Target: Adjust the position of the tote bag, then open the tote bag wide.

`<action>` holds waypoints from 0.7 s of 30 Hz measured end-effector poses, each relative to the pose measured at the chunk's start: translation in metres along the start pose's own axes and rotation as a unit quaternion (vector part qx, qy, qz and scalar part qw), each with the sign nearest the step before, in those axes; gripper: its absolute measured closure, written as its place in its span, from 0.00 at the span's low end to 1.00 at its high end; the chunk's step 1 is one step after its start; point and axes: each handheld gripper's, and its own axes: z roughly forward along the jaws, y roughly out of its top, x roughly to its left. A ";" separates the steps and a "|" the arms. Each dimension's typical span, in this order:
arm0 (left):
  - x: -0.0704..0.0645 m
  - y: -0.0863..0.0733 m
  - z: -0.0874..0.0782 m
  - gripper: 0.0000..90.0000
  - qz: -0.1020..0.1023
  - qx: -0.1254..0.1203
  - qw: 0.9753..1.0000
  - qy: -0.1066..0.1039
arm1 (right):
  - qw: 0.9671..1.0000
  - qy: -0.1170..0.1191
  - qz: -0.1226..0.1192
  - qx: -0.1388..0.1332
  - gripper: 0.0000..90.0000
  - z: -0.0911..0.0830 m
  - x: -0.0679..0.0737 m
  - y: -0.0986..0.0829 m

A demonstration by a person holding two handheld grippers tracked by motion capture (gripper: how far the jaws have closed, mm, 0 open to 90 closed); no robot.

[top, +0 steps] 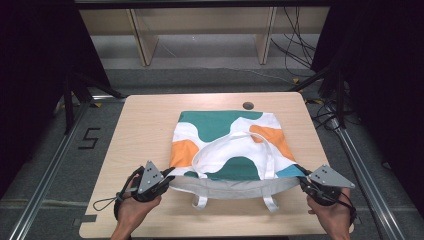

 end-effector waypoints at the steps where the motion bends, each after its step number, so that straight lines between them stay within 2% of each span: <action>1: 0.000 0.001 -0.001 0.92 -0.001 -0.004 1.000 -0.002 | 1.000 -0.004 -0.004 -0.006 0.95 -0.001 0.000 0.002; 2: 0.000 0.003 -0.005 0.92 -0.005 -0.009 1.000 -0.001 | 1.000 -0.009 -0.015 -0.014 0.95 -0.005 -0.001 0.006; 5: 0.002 0.007 -0.008 0.92 -0.007 -0.011 1.000 -0.005 | 1.000 -0.009 -0.018 -0.018 0.95 -0.009 0.000 0.010; 7: 0.004 0.009 -0.010 0.91 -0.019 -0.022 0.999 -0.013 | 0.999 -0.013 -0.024 -0.025 0.95 -0.011 -0.001 0.013; 8: 0.007 0.010 -0.011 0.91 -0.010 -0.028 0.999 -0.013 | 0.999 -0.011 -0.026 -0.026 0.95 -0.014 -0.002 0.016; 9: 0.005 0.010 -0.013 0.91 -0.020 -0.024 0.999 -0.012 | 0.999 -0.011 -0.026 -0.026 0.95 -0.014 -0.002 0.016; 11: 0.006 0.013 -0.014 0.92 -0.018 -0.027 0.999 -0.012 | 0.999 -0.013 -0.025 -0.029 0.95 -0.016 -0.001 0.021; 12: 0.006 0.015 -0.015 0.92 -0.016 -0.030 0.999 -0.010 | 0.999 -0.015 -0.032 -0.035 0.95 -0.018 -0.003 0.027; 15: 0.008 0.024 -0.021 0.92 -0.015 -0.042 0.999 -0.012 | 0.998 -0.019 -0.036 -0.044 0.95 -0.022 -0.004 0.035; 16: 0.012 0.031 -0.026 0.92 -0.028 -0.058 0.998 -0.014 | 0.998 -0.017 -0.038 -0.051 0.95 -0.026 -0.006 0.044; 19: 0.016 0.039 -0.032 0.93 -0.025 -0.065 0.998 -0.007 | 0.997 -0.017 -0.037 -0.063 0.96 -0.031 -0.007 0.053; 20: 0.019 0.049 -0.038 0.94 -0.018 -0.074 0.997 0.000 | 0.996 -0.015 -0.050 -0.074 0.96 -0.035 -0.010 0.064; 21: 0.019 0.049 -0.038 0.94 -0.018 -0.074 0.997 0.000 | 0.996 -0.015 -0.050 -0.074 0.96 -0.035 -0.010 0.064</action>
